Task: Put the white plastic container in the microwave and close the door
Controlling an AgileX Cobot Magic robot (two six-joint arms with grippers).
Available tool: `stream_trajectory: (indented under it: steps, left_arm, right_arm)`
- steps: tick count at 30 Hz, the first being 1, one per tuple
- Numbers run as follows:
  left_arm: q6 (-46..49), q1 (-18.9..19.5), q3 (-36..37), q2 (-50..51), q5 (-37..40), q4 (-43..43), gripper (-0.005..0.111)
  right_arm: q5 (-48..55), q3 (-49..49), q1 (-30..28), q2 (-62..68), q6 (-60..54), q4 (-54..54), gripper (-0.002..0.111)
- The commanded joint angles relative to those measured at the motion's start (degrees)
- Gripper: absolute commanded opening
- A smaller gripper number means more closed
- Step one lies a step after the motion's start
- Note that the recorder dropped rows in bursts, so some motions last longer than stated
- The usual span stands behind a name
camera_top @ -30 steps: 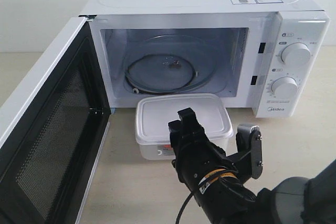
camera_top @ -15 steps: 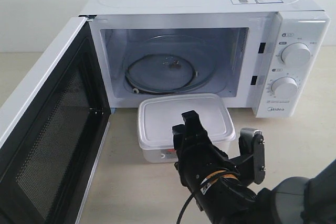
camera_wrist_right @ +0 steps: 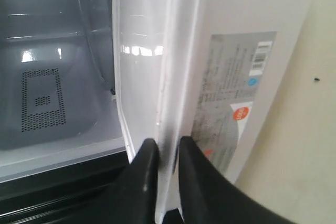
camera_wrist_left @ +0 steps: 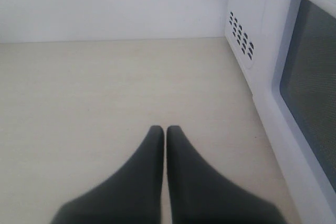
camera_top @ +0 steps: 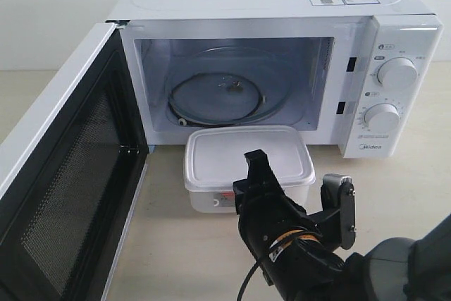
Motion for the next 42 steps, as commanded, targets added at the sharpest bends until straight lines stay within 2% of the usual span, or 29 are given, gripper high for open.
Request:
stream_trajectory:
  steps: [1,16,24,29,42]
  left_arm:
    - [0.2,-0.2,0.2,-0.2,-0.2,-0.3,0.004]
    - [0.2,-0.2,0.2,-0.2,-0.2,-0.3,0.004]
    - [0.2,-0.2,0.2,-0.2,-0.2,-0.3,0.004]
    - [0.2,-0.2,0.2,-0.2,-0.2,-0.3,0.004]
    - [0.2,-0.2,0.2,-0.2,-0.2,-0.3,0.004]
  right_arm:
    - [-0.6,-0.1,-0.2,0.0,0.0,1.3,0.013]
    - [-0.6,-0.1,-0.2,0.0,0.7,3.3,0.013]
    - [5.4,-0.1,-0.2,0.0,3.0,3.4,0.013]
    - [5.2,-0.1,-0.2,0.0,3.0,3.4,0.0]
    - [3.9,-0.1,-0.2,-0.1,2.0,-3.3,0.0]
